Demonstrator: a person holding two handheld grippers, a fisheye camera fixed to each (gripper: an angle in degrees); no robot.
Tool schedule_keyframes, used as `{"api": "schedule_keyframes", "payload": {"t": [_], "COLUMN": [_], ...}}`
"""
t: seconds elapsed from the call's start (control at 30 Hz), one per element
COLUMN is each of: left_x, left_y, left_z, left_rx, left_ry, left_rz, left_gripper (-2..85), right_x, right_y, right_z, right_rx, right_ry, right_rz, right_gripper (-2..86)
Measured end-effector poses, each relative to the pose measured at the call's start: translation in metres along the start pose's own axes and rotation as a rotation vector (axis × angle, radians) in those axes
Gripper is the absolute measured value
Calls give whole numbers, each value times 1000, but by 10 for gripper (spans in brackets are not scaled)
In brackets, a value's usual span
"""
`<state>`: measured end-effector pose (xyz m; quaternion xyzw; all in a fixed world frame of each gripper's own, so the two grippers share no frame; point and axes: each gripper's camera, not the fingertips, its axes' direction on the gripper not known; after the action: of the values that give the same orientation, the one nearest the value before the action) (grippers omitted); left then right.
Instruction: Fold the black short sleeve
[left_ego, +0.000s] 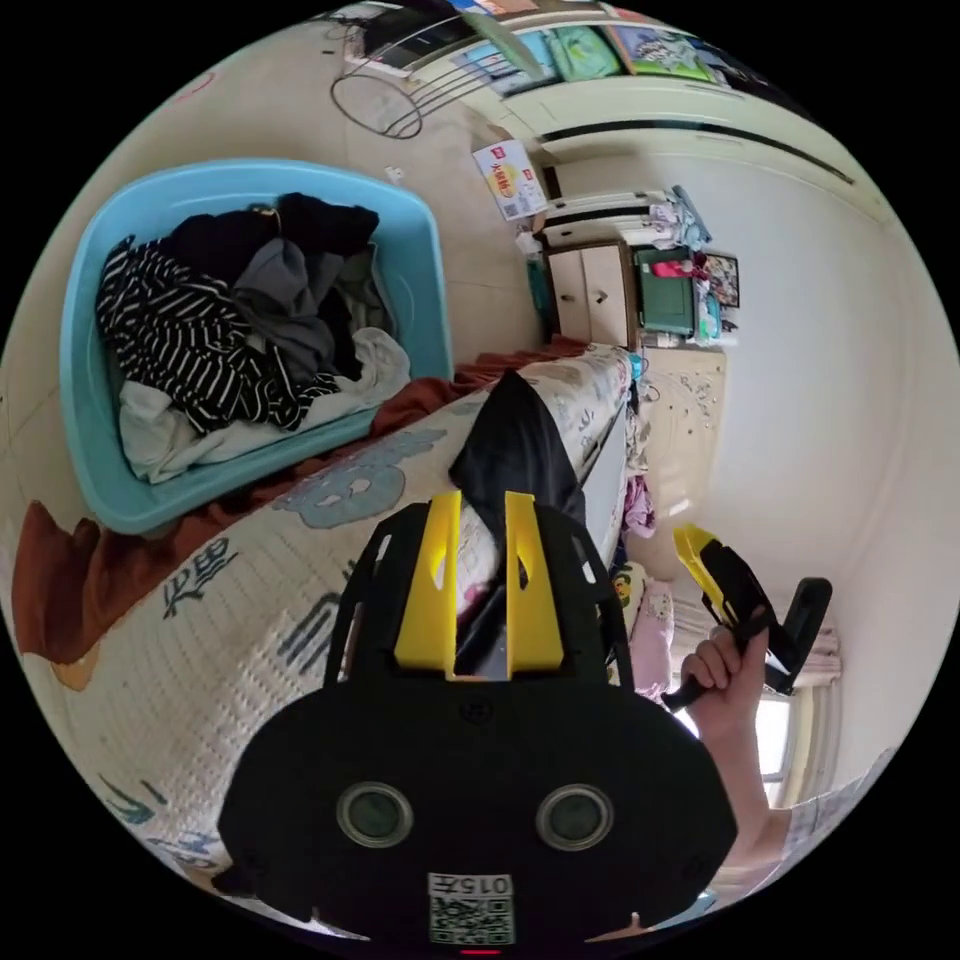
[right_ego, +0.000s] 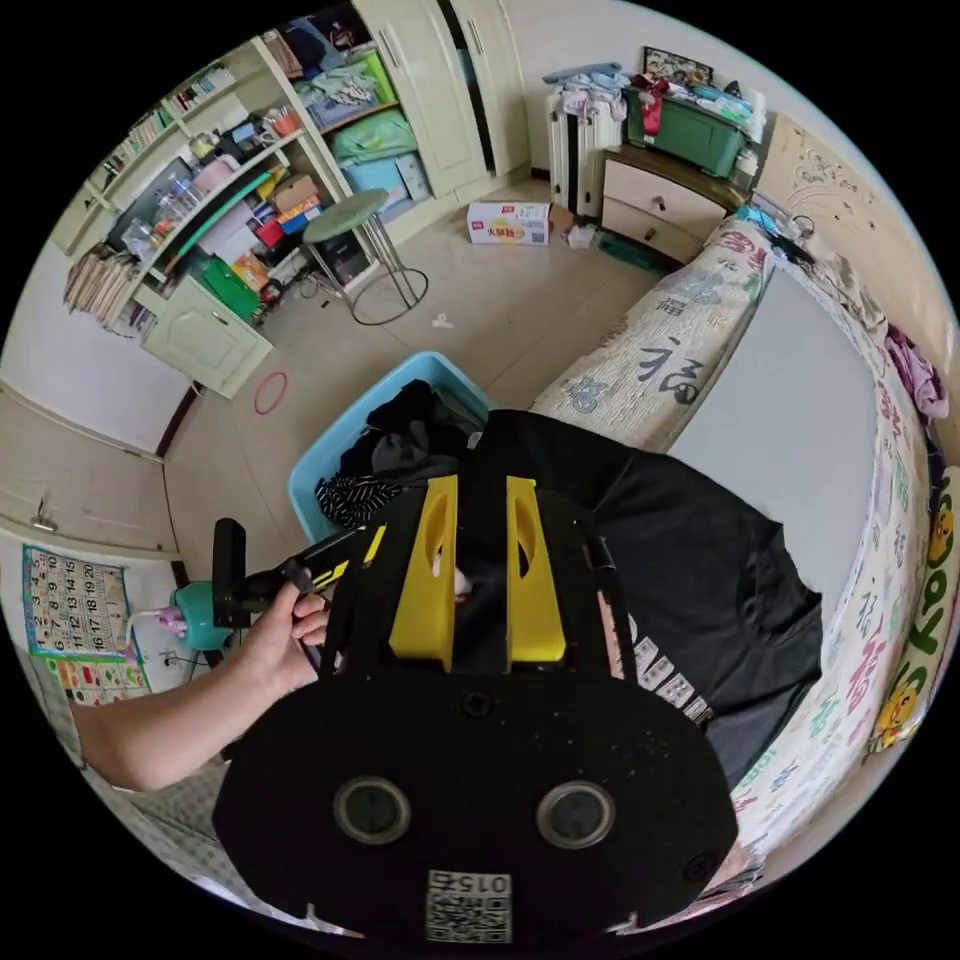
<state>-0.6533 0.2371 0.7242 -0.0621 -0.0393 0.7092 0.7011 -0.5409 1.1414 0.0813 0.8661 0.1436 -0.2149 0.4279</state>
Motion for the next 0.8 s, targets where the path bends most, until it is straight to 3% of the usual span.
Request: {"api": "schedule_keyframes", "payload": {"t": [0.17, 0.27, 0.5, 0.73, 0.8], "left_x": [-41, -35, -23, -40, -37], "left_y": [2, 7, 53, 59, 56], "left_z": [83, 115, 160, 200, 206], "left_rx": [29, -20, -96, -117, -128], "left_ry": [21, 36, 55, 75, 67], "left_rz": [-159, -97, -18, -24, -7], "left_gripper": [67, 10, -5, -7, -7], "right_x": [15, 20, -1, -49, -50], "right_y": [-103, -145, -201, -222, -227], "right_z": [86, 120, 191, 275, 291], "right_rx": [-196, -257, -411, -652, -717], "right_ry": [-23, -50, -60, 275, 289], "right_rz": [46, 69, -64, -387, -419], "right_gripper": [80, 80, 81, 86, 83]}}
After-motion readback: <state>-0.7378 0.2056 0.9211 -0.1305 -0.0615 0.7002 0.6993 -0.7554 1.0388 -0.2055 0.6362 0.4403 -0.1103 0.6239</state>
